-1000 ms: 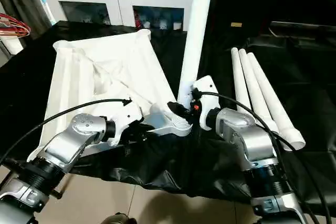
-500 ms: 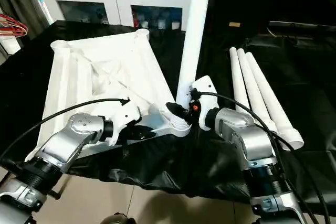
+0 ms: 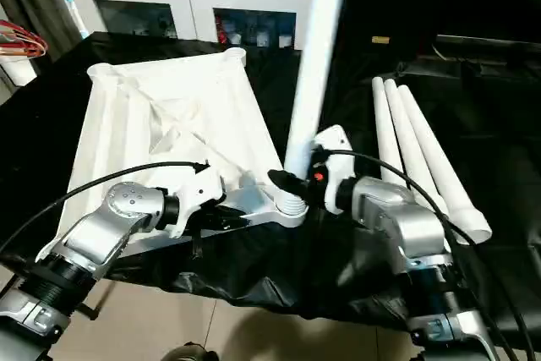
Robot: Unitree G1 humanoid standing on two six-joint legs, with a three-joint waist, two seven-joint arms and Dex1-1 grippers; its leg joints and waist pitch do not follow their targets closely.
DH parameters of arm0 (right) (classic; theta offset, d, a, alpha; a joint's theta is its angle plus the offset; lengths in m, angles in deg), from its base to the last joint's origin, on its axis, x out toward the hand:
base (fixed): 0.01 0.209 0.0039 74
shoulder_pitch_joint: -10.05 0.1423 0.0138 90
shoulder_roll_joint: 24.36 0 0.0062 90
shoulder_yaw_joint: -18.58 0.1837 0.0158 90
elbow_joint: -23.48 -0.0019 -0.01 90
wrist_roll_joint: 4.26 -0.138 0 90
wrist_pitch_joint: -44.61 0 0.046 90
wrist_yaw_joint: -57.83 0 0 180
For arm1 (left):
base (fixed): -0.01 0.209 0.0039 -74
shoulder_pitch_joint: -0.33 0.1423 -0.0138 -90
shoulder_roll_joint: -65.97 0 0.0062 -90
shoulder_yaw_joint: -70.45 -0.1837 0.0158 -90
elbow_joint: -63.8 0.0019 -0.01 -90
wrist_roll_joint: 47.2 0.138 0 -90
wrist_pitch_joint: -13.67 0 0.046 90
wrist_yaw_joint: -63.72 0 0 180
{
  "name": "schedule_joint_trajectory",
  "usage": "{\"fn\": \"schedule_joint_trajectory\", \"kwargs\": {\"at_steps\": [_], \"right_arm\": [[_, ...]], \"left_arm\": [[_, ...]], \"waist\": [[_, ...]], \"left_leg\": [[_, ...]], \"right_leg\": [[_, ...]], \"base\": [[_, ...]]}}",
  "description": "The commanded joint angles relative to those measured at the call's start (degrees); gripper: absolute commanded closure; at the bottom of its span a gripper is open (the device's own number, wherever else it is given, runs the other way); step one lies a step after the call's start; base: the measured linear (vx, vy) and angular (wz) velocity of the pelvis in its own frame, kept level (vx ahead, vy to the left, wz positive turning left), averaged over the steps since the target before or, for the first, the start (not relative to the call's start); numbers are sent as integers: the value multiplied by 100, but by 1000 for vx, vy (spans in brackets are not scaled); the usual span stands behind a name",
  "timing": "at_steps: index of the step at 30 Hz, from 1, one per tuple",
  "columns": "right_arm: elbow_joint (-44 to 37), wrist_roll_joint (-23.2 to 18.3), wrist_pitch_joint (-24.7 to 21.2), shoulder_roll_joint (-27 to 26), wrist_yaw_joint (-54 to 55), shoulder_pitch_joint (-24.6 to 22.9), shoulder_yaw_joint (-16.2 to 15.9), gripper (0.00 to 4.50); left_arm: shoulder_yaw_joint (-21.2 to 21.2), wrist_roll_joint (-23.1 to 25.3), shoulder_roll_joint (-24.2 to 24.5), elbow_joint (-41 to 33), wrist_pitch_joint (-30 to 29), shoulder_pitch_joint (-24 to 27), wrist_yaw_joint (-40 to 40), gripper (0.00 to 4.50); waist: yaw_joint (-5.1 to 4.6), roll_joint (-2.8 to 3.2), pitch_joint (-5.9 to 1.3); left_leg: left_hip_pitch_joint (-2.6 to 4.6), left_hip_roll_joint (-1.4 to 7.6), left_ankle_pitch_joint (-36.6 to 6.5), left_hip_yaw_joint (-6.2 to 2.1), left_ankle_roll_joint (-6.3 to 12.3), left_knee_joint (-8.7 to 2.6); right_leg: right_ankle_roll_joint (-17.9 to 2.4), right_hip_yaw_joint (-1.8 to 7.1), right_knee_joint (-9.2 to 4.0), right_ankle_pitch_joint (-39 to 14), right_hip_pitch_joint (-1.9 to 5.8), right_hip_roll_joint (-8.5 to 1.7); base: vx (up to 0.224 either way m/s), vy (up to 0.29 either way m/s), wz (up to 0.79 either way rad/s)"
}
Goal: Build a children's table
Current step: Insert table leg to table base
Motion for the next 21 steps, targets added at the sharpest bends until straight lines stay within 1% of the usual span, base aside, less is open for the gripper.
{"fn": "schedule_joint_trajectory", "kwargs": {"at_steps": [1, 3, 6, 7, 8, 10, 11, 12, 14, 16, 18, 19, 20, 21], "right_arm": [[9, 36, 2, 46, 118, -181, 198, 259], [-45, -18, 89, 35, 195, -374, 295, 259], [-72, -69, 162, -46, 295, -528, 411, 259], [-87, -81, 186, -70, 315, -568, 436, 259], [-115, -104, 230, -128, 365, -646, 488, 259], [-144, -128, 266, -189, 423, -724, 542, 259], [-165, -149, 337, -256, 477, -816, 590, 259], [-180, -166, 384, -290, 507, -871, 611, 259], [-278, -205, 505, -388, 567, -1060, 653, 259], [-414, -167, 581, -397, 573, -1215, 576, 259], [-434, -160, 593, -395, 571, -1236, 561, 259], [-497, -87, 647, -377, 582, -1294, 495, 259], [-608, 59, 702, -331, 596, -1366, 369, 259], [-655, 108, 714, -314, 608, -1392, 321, 259]], "left_arm": [[-123, -1, -7, -72, 0, 14, 258, 450], [-86, 35, -37, 55, 35, -31, 188, 450], [-39, 30, -63, 139, 31, -66, 139, 450], [-33, 35, -67, 155, 43, -74, 123, 450], [-14, 39, -80, 185, 50, -91, 94, 450], [7, 44, -94, 217, 56, -111, 65, 450], [20, 61, -110, 270, 68, -139, 34, 450], [27, 75, -121, 304, 77, -154, 21, 450], [48, 115, -170, 435, 118, -206, -42, 450], [53, 128, -197, 510, 148, -238, -67, 450], [54, 129, -201, 519, 151, -242, -69, 450], [56, 134, -208, 542, 161, -252, -75, 450], [64, 149, -219, 582, 183, -271, -98, 450], [68, 152, -224, 594, 188, -277, -106, 450]], "waist": [[3, -42, -409], [10, -45, -409], [29, 2, -395], [29, -5, -394], [27, 18, -389], [26, 2, -391], [22, 26, -389], [27, 22, -382], [34, 15, -379], [42, 19, -373], [54, 26, -373], [54, 26, -372], [64, 118, -362], [54, 53, -365]], "left_leg": [[134, 260, -707, -72, 65, -374], [136, 262, -739, -78, 47, -382], [152, 261, -996, -89, -42, -404], [158, 266, -1031, -87, -53, -407], [157, 269, -1116, -94, -93, -417], [157, 272, -1144, -94, -111, -420], [150, 267, -1134, -104, -124, -428], [160, 267, -1177, -96, -120, -429], [159, 269, -1277, -104, -133, -444], [162, 272, -1335, -104, -132, -453], [158, 279, -1359, -110, -138, -462], [155, 277, -1371, -111, -140, -468], [158, 277, -1420, -121, -171, -466], [168, 277, -1456, -113, -178, -475]], "right_leg": [[-1285, 176, -397, -33, 248, -415], [-1301, 168, -392, -41, 250, -413], [-1272, 170, -425, -322, 238, -422], [-1258, 173, -437, -375, 233, -424], [-1249, 175, -439, -483, 230, -429], [-1227, 180, -446, -502, 228, -431], [-1218, 173, -438, -423, 231, -421], [-1208, 178, -456, -469, 216, -423], [-1154, 181, -472, -649, 218, -431], [-1115, 186, -487, -780, 211, -436], [-1069, 190, -493, -861, 207, -441], [-1057, 187, -494, -892, 210, -439], [-1029, 193, -496, -956, 184, -441], [-982, 192, -519, -983, 195, -430]], "base": [[0, 0, 0], [0, 0, 0], [0, 0, 0], [0, 0, 0], [0, 0, 0], [0, 0, 0], [0, 0, 0], [0, 0, 0], [0, 0, 0], [0, 0, 0], [0, 0, 0], [0, 0, 0], [0, 0, 0], [0, 0, 0]]}}
